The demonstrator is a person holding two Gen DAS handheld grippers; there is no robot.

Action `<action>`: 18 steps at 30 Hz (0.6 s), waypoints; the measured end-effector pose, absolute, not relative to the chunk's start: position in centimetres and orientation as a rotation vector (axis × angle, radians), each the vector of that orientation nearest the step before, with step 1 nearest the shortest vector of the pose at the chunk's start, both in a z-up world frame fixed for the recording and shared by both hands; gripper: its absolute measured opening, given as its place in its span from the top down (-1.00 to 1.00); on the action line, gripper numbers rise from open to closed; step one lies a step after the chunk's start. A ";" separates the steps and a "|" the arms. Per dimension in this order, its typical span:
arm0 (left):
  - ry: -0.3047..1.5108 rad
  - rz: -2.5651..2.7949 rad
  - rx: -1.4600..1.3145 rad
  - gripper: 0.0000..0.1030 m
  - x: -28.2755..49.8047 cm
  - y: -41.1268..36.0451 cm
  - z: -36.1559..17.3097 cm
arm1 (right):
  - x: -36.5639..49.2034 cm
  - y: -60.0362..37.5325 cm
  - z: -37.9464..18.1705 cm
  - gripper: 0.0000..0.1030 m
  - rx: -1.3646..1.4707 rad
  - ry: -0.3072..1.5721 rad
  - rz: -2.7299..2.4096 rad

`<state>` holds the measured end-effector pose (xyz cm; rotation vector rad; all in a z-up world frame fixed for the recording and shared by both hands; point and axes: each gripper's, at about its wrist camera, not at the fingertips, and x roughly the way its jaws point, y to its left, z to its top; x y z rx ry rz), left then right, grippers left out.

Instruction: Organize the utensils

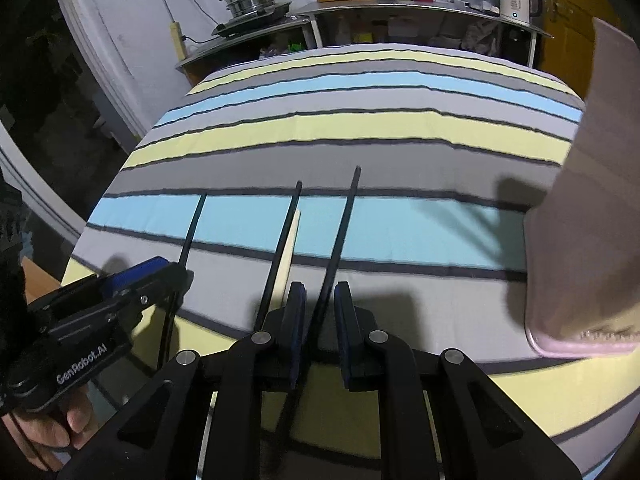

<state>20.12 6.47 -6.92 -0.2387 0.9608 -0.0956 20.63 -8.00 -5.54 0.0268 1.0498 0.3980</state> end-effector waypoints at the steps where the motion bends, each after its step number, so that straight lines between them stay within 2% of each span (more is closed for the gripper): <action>1: 0.963 -0.094 -0.229 0.51 20.4 6.3 -6.9 | 20.9 -7.8 -5.6 0.72 0.023 1.051 0.395; 6: 0.970 -0.071 -0.151 0.58 20.9 5.2 -6.9 | 21.5 -6.9 -5.6 0.76 -0.010 1.046 0.371; 8: 0.972 -0.053 -0.126 0.84 21.1 5.1 -6.9 | 21.6 -6.8 -5.6 0.84 -0.023 1.043 0.363; 18: 0.928 -0.113 -0.201 0.88 20.0 5.7 -4.1 | 20.3 -7.7 -2.6 0.88 0.017 0.986 0.426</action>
